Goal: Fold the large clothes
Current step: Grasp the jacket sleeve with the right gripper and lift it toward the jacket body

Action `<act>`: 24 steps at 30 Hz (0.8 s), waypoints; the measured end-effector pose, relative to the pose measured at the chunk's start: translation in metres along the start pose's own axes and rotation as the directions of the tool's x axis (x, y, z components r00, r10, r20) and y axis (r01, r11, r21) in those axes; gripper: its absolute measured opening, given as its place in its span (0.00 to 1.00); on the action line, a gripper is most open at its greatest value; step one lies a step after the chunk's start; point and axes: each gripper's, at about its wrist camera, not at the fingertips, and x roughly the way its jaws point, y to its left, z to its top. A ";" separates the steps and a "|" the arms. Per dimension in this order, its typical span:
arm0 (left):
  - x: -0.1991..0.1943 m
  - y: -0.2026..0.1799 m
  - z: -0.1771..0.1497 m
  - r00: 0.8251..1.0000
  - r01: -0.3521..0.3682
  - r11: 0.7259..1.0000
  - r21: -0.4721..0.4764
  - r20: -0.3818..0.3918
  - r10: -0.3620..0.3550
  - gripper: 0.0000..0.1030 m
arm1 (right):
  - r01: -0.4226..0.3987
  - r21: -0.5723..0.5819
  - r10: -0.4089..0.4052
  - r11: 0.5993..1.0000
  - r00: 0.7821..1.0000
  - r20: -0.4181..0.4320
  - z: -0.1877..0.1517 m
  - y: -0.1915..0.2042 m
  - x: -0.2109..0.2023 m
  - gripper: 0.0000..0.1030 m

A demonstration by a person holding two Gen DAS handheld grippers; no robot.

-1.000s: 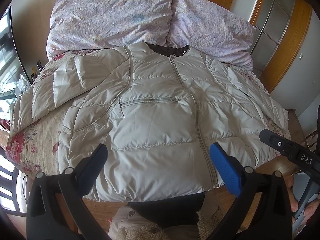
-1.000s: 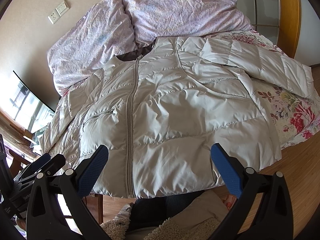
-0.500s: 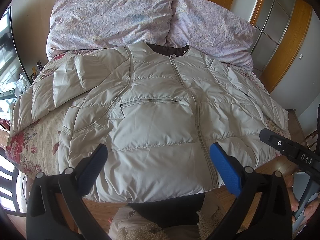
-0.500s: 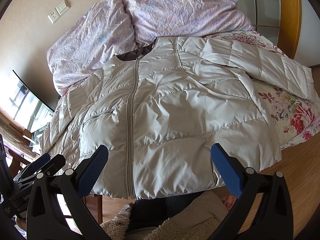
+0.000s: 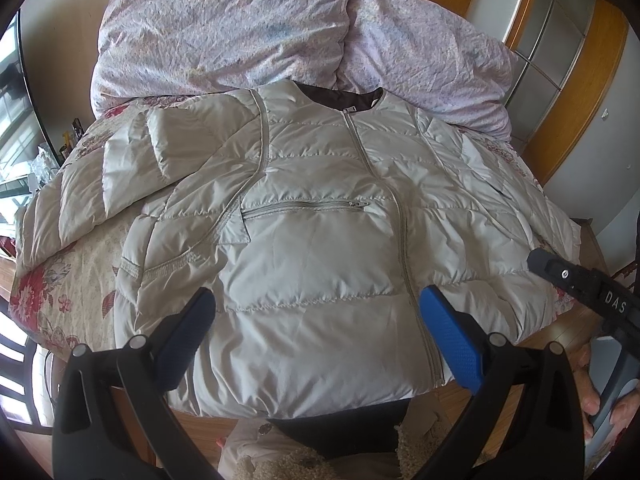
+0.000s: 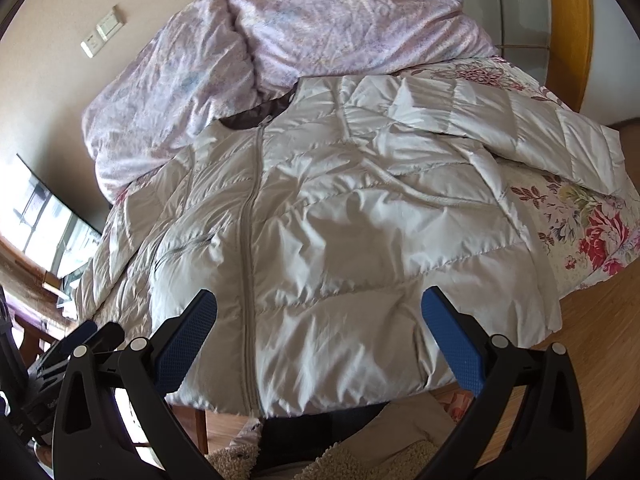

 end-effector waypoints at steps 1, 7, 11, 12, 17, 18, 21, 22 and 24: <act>0.002 0.000 0.002 1.000 -0.004 1.000 -0.001 0.000 0.004 0.98 | 0.005 0.009 -0.005 1.000 1.000 0.006 0.002 -0.003 0.000 0.99; 0.017 0.002 0.011 1.000 -0.020 1.000 -0.004 -0.014 0.020 0.98 | 0.088 0.110 -0.099 0.990 0.991 0.095 0.021 -0.043 0.005 0.99; 0.030 0.003 0.017 0.999 -0.031 1.000 -0.004 -0.032 0.031 0.98 | 0.103 0.183 -0.130 0.978 0.981 0.143 0.033 -0.076 0.010 0.99; 0.033 0.004 0.019 0.999 -0.035 0.999 -0.003 -0.034 0.035 0.98 | 0.103 0.199 -0.135 0.975 0.979 0.153 0.036 -0.083 0.012 0.99; 0.050 0.006 0.030 0.998 -0.047 0.999 -0.002 -0.049 0.047 0.98 | 0.118 0.324 -0.179 0.939 0.970 0.167 0.052 -0.138 0.019 0.99; 0.054 0.007 0.032 0.998 -0.044 0.999 -0.003 -0.054 0.044 0.98 | 0.118 0.343 -0.183 0.932 0.969 0.164 0.053 -0.145 0.020 0.99; 0.067 0.010 0.038 0.997 -0.038 0.999 -0.006 -0.072 0.037 0.98 | 0.108 0.438 -0.194 0.893 0.969 0.156 0.057 -0.179 0.024 0.99; 0.071 0.010 0.040 0.996 -0.035 0.999 -0.006 -0.077 0.035 0.98 | 0.104 0.467 -0.197 0.878 0.968 0.154 0.058 -0.190 0.025 0.99; 0.079 0.010 0.044 0.996 -0.030 1.000 -0.002 -0.085 0.030 0.98 | 0.084 0.546 -0.196 0.834 0.969 0.150 0.058 -0.218 0.027 0.99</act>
